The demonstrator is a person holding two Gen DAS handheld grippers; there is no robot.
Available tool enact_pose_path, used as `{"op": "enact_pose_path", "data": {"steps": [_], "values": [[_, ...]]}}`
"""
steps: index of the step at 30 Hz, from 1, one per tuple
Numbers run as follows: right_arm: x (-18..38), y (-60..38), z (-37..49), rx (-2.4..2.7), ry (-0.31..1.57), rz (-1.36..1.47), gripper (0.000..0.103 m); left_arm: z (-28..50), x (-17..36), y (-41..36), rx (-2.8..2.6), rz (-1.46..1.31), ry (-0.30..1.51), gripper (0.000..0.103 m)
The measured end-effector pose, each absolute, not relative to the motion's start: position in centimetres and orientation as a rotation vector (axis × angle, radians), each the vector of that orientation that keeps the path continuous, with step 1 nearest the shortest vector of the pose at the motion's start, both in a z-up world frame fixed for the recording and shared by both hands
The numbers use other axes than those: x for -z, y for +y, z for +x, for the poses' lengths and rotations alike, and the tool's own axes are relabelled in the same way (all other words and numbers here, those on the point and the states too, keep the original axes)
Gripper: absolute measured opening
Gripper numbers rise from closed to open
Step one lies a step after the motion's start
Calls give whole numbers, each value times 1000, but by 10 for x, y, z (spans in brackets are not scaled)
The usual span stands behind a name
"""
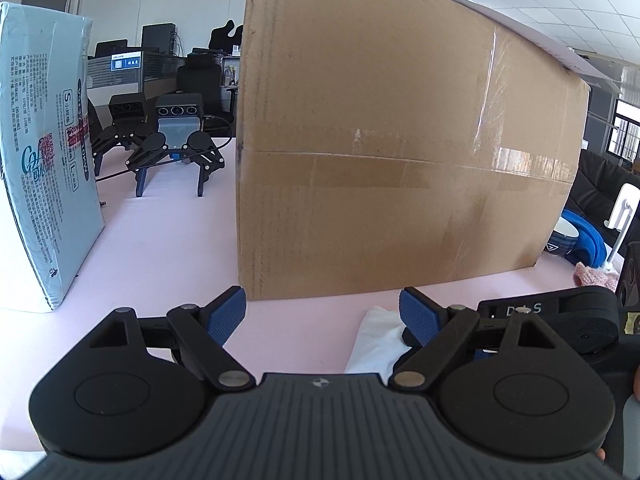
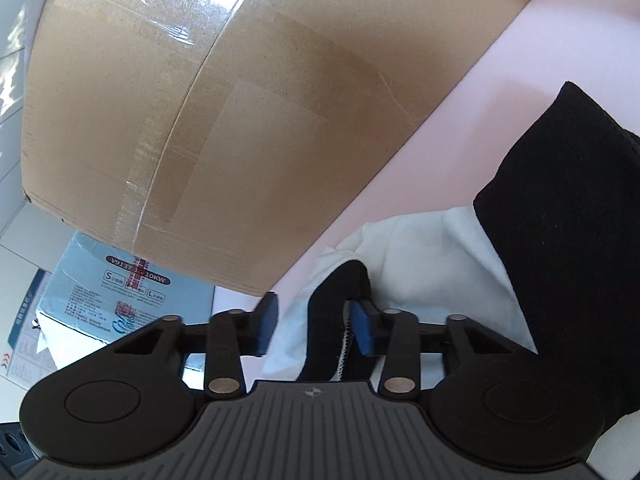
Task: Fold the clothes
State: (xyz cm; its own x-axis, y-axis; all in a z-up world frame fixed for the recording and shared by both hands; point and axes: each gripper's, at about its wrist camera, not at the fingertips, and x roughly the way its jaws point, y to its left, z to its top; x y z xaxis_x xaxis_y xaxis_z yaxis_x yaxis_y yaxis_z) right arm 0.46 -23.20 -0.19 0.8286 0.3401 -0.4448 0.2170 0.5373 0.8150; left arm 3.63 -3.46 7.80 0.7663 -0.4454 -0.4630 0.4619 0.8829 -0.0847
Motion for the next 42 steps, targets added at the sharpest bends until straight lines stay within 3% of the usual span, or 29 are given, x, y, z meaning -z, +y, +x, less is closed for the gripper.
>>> {"op": "enact_pose_path", "data": {"steps": [10,17,21,24,26,27,28,38,42], "values": [[-40,-224,-24,-88,553,947,8,34,-84,-33,512,28,477,83],[-29,-231,-33,109,635,873,8,24,-92,-35,697,29,502,83],[-9,-249,-35,177,671,921,2,10,-95,-46,745,71,479,83],[-7,-256,-38,60,622,1018,7,5,-93,-54,758,95,474,83],[-4,-261,-39,-19,602,1104,21,3,-92,-57,749,101,469,83],[-2,-261,-39,-39,594,1141,39,4,-91,-58,742,95,472,83],[-1,-261,-40,-49,585,1168,41,6,-89,-58,731,78,486,83],[-4,-244,-32,-105,625,1134,36,19,-80,-53,668,26,539,83],[2,-237,-25,-144,672,1156,35,27,-82,-36,650,-116,546,83]]}}
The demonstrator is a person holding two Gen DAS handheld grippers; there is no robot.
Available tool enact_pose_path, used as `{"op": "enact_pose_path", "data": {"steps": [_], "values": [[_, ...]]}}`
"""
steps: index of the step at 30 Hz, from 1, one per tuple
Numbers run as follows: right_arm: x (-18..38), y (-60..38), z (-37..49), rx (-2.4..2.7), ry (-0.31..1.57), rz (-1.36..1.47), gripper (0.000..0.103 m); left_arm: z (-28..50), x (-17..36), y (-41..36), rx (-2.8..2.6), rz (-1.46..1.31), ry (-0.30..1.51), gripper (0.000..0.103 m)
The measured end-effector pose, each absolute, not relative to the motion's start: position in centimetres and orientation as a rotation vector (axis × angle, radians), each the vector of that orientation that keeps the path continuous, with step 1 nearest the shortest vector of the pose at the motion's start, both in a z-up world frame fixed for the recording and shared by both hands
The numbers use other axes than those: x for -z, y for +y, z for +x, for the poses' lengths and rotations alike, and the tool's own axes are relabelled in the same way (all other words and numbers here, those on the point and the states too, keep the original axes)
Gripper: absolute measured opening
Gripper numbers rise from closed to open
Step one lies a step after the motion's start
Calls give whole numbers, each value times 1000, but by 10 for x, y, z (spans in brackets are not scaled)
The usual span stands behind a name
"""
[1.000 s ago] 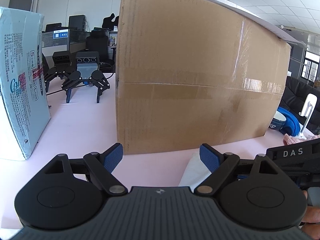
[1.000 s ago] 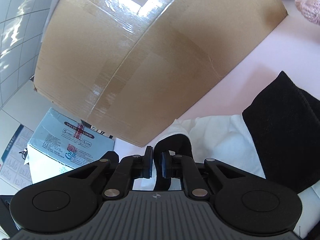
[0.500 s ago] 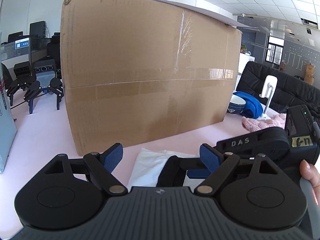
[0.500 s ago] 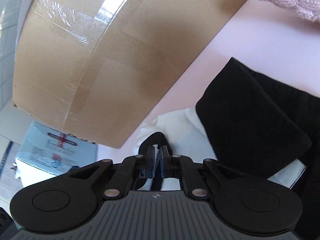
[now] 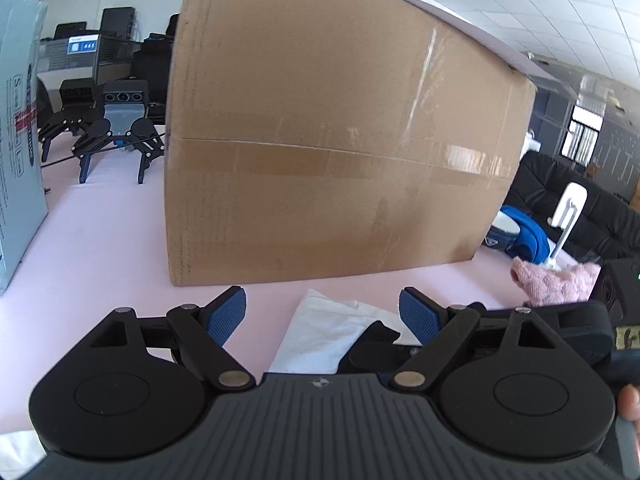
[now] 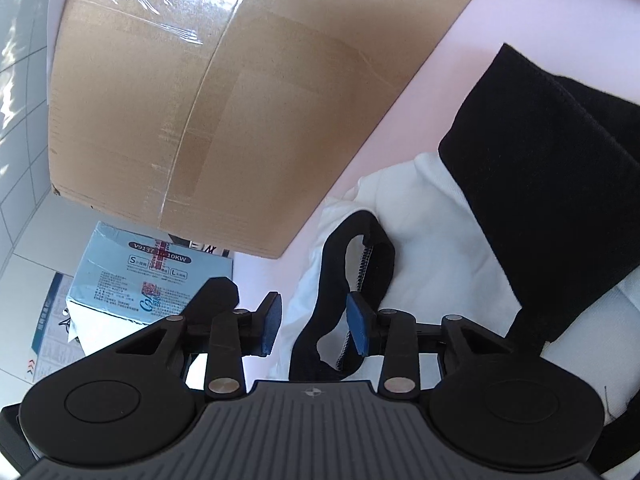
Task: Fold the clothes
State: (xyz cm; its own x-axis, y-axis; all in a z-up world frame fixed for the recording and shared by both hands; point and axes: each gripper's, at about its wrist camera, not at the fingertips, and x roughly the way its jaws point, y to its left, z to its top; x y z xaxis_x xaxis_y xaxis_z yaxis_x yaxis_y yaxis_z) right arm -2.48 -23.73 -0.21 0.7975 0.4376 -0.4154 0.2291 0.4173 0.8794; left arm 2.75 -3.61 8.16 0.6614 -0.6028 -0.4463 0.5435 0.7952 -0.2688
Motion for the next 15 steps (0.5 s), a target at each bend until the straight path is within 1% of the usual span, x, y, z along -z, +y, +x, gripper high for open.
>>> {"op": "enact_pose_path", "data": {"steps": [2,5,11,15], "values": [[3,-233,-22,-168,688,1150,35,33,-83,-23,637,-210,547,83],[3,-228,-18,-191,707,1133,35,37,-86,-10,599,-275,525,83],[5,-218,-10,-258,756,1122,33,43,-83,-12,603,-295,570,83],[0,-213,-9,-293,742,1085,33,41,-83,-12,603,-291,560,83]]}}
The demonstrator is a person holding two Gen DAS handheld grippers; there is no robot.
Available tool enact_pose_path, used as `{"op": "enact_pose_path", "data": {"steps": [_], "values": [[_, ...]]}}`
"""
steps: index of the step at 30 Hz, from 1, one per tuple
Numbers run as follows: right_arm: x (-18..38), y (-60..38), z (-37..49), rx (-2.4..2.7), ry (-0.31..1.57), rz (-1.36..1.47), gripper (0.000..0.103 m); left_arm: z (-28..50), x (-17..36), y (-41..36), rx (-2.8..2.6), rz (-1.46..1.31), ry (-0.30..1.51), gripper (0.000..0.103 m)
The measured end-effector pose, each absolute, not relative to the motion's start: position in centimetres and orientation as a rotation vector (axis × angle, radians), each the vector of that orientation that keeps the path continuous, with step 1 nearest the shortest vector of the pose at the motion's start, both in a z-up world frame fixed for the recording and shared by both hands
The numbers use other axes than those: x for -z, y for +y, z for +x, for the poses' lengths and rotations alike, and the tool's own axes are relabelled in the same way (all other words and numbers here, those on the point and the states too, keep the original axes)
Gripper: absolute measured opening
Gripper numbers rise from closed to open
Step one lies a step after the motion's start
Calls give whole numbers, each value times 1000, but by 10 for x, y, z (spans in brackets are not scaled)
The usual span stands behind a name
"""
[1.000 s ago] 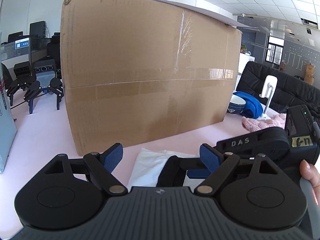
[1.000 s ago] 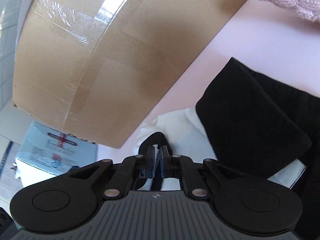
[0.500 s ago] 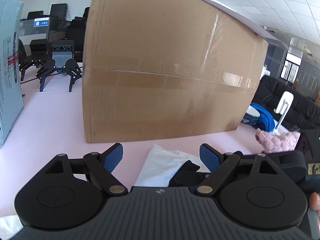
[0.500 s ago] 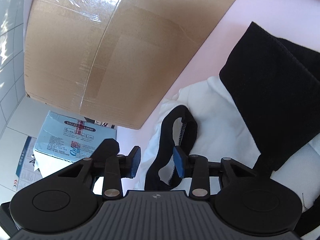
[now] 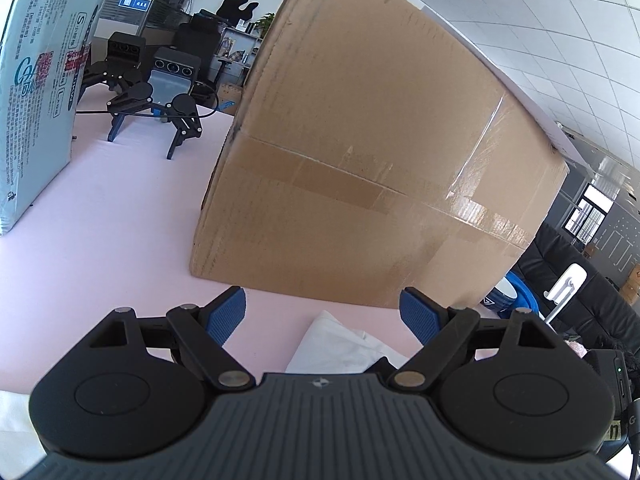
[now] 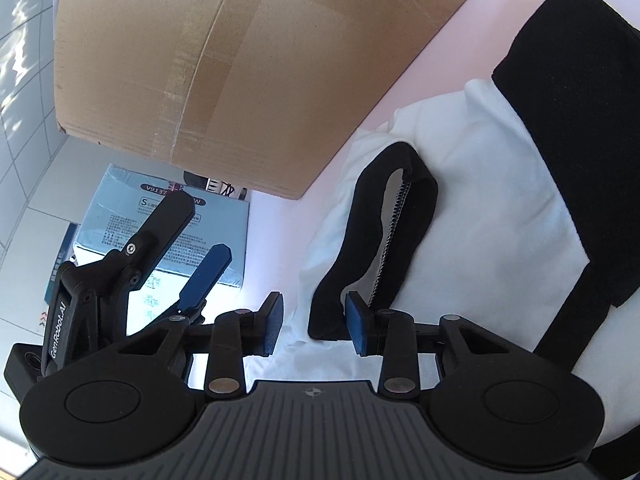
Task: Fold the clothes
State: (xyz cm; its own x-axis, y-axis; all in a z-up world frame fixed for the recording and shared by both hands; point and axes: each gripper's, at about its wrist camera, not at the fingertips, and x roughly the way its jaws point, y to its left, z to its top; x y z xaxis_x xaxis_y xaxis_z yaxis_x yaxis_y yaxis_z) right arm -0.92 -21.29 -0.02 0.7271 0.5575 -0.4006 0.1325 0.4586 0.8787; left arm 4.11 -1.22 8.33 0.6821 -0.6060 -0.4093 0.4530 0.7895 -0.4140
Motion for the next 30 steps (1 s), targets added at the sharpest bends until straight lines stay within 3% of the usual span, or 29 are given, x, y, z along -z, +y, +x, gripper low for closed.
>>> {"op": "enact_pose_path", "data": {"steps": [9,18,20,25,30], "values": [[0,-205,1,-400,807,1058,45,46,-81,-7,592,-332,580,83],[4,-223,-6,-246,700,1183,46,44,-80,-13,604,-290,578,83],[2,-225,-9,-190,661,1173,41,43,-80,-14,624,-286,582,83],[-3,-234,-15,-95,553,1168,14,39,-82,-17,739,-276,580,83],[-10,-232,-14,-68,520,1122,6,26,-83,-35,828,-154,558,83]]}}
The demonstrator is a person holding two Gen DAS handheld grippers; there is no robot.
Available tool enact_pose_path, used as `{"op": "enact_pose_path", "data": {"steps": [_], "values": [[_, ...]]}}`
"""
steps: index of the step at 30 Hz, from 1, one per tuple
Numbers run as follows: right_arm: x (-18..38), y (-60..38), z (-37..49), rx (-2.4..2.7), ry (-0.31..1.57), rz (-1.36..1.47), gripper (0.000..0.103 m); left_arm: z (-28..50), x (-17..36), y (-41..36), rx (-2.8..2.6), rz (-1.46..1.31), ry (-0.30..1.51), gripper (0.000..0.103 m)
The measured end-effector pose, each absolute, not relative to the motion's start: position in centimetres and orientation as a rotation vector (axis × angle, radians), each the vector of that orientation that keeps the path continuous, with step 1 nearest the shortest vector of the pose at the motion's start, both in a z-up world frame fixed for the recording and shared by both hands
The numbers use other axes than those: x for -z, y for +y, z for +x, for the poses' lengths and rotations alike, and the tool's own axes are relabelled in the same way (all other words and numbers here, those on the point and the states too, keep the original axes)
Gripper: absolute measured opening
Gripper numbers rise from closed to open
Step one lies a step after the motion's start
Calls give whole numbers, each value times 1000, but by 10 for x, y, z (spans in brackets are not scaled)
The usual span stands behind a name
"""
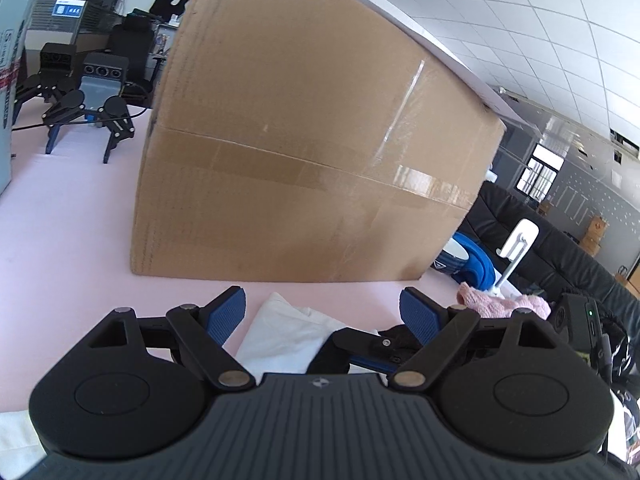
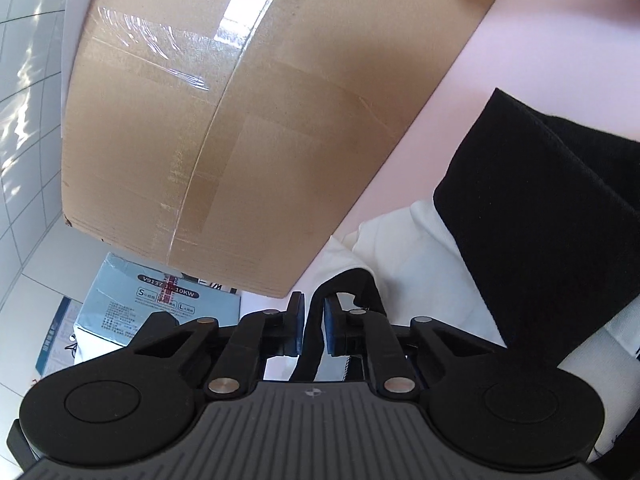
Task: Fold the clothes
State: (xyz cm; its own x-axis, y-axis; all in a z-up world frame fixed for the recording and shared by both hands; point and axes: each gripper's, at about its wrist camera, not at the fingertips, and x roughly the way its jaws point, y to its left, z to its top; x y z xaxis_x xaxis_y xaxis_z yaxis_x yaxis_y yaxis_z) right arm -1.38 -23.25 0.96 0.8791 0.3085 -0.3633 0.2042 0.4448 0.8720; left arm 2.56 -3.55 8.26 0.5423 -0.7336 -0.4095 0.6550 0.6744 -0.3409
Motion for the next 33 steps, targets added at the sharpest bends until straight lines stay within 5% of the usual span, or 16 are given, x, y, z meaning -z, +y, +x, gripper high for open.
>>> {"op": "enact_pose_path", "data": {"steps": [21,27,32,33], "values": [[4,-227,-9,49,629,1127,4,11,-84,-56,1036,-52,587,83],[-5,-235,-22,-2,523,1213,37,19,-89,-43,1015,-172,598,83],[-37,-252,-59,84,376,1159,45,31,-92,-32,1063,-370,659,90],[-1,-263,-53,76,359,1164,48,33,-88,-35,1051,-375,685,90]]}}
